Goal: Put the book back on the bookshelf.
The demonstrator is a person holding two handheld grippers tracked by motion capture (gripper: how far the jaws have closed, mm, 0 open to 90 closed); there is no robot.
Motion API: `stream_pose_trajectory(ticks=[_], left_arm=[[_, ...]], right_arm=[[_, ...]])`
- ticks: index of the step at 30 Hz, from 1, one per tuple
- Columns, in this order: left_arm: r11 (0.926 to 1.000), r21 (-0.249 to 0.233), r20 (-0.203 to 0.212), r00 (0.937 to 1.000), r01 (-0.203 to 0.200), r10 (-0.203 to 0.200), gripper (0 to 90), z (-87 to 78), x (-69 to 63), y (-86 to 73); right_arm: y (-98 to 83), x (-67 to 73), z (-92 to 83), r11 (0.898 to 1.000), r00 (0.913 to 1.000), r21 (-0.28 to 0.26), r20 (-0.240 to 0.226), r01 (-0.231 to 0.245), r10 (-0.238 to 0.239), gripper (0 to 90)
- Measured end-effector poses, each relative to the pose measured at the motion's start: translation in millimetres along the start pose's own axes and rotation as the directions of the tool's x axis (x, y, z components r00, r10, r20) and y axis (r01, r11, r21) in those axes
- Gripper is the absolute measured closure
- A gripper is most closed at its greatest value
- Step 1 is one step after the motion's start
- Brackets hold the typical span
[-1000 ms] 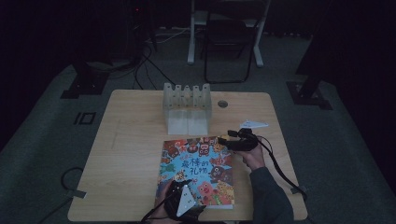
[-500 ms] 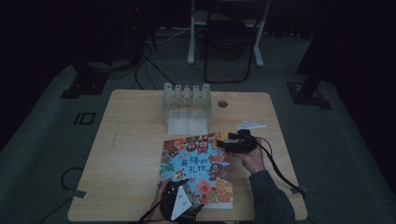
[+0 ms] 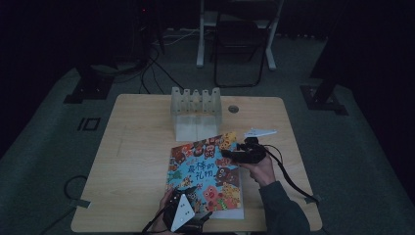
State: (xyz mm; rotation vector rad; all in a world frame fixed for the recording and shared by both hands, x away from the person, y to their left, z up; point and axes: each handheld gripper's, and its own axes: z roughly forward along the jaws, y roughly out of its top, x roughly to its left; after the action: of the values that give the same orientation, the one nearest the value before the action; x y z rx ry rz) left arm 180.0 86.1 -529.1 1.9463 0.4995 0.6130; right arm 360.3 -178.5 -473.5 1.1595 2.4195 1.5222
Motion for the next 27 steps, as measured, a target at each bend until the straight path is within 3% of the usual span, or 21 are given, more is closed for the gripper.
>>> stream_pose_trajectory(ticks=[5, 12, 14, 15, 17, 20, 22, 25, 27], left_arm=[[0.9994, -0.021, 0.014, 0.9995, 0.029, -0.029, 14.4, -4.1, 3.7, 1.7], [0.9964, -0.021, 0.035, 0.9961, 0.082, -0.082, 18.4, -27.8, 12.9, -8.1], [0.9934, -0.031, 0.014, 0.9938, 0.11, -0.11, 20.2, -38.9, 20.0, -11.4], [0.9913, -0.035, -0.002, 0.9919, 0.127, -0.127, 20.4, -43.8, 24.7, -12.7], [0.9846, -0.039, -0.036, 0.9845, 0.17, -0.172, 20.7, -50.8, 36.8, -15.1], [0.9652, -0.033, -0.057, 0.9636, 0.26, -0.261, 22.2, -55.2, 59.7, -20.0], [0.9426, -0.033, -0.043, 0.9417, 0.332, -0.334, 23.8, -56.3, 75.4, -24.2], [0.8996, -0.042, -0.021, 0.8998, 0.435, -0.436, 24.8, -57.4, 94.5, -30.3], [0.884, -0.043, -0.018, 0.8843, 0.465, -0.467, 26.2, -58.6, 103.1, -33.2]], right_arm=[[7.3, 9.9, 1.7, 0.999, 0.9978, 0.012, -0.048, -0.046, 0.047, 50.8], [12.0, 11.2, 4.1, 0.997, 0.9975, 0.052, -0.03, -0.062, 0.063, 54.8], [10.5, 8.5, 5.7, 0.995, 0.9973, 0.065, -0.014, -0.071, 0.072, 58.6], [8.5, 4.9, 6.2, 0.993, 0.9946, 0.061, -0.031, -0.097, 0.099, 60.7], [7.8, 3.6, 6.5, 0.992, 0.9929, 0.06, -0.037, -0.111, 0.113, 61.5], [7.4, 2.5, 7.0, 0.991, 0.9915, 0.053, -0.046, -0.12, 0.122, 63.3], [8.2, 3.3, 6.2, 0.992, 0.9909, 0.037, -0.061, -0.118, 0.12, 65.2], [10.4, 5.8, 5.6, 0.995, 0.9933, 0.025, -0.064, -0.095, 0.096, 65.6], [10.6, 6.5, 5.3, 0.996, 0.9944, 0.023, -0.064, -0.083, 0.084, 65.6]])
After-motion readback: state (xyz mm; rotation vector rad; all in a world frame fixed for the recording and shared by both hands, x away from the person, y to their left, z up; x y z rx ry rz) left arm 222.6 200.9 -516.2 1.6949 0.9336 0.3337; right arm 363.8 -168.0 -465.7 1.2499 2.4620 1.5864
